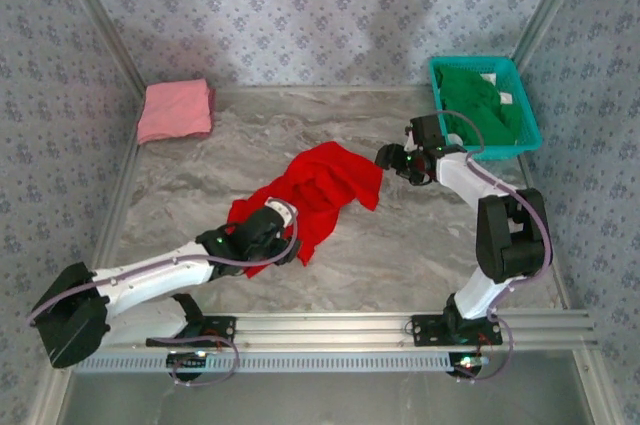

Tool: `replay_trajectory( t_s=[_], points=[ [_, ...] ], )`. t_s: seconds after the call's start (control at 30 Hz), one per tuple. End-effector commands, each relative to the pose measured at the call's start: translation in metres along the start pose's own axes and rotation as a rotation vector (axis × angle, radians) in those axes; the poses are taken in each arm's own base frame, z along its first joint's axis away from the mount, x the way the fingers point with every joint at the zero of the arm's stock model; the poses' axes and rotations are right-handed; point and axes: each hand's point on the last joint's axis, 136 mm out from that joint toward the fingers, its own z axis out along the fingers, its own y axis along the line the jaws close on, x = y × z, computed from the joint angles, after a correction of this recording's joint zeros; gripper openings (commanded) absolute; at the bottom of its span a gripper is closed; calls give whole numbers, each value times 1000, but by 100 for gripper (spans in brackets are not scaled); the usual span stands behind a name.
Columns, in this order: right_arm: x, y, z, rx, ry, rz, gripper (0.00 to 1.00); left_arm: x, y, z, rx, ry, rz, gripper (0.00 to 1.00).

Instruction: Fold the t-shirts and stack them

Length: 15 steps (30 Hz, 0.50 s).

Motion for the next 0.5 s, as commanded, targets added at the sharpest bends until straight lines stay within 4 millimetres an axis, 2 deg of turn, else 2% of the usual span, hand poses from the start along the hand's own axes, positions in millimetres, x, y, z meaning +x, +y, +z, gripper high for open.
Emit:
replay_trajectory(
  t_s=[0.0, 0.13, 0.23, 0.27, 0.37, 0.47],
  points=[
    [9, 1, 5, -18, 27, 14, 69, 6, 2, 12, -23, 2, -3, 60],
    [10, -1, 6, -16, 20, 6, 69, 13, 11, 20, -59, 1, -37, 46],
    [7, -2, 6, -17, 24, -1, 69, 12, 17, 17, -88, -17, -78, 17],
    [5, -1, 6, -19, 26, -1, 69, 10, 21, 14, -102, -33, -97, 12],
    [-1, 1, 4, -22, 23, -8, 69, 1, 28, 1, -122, -90, -136, 1],
    [-6, 4, 1, -22, 6, -12, 69, -15, 35, -21, -124, -154, -159, 0]
  ],
)
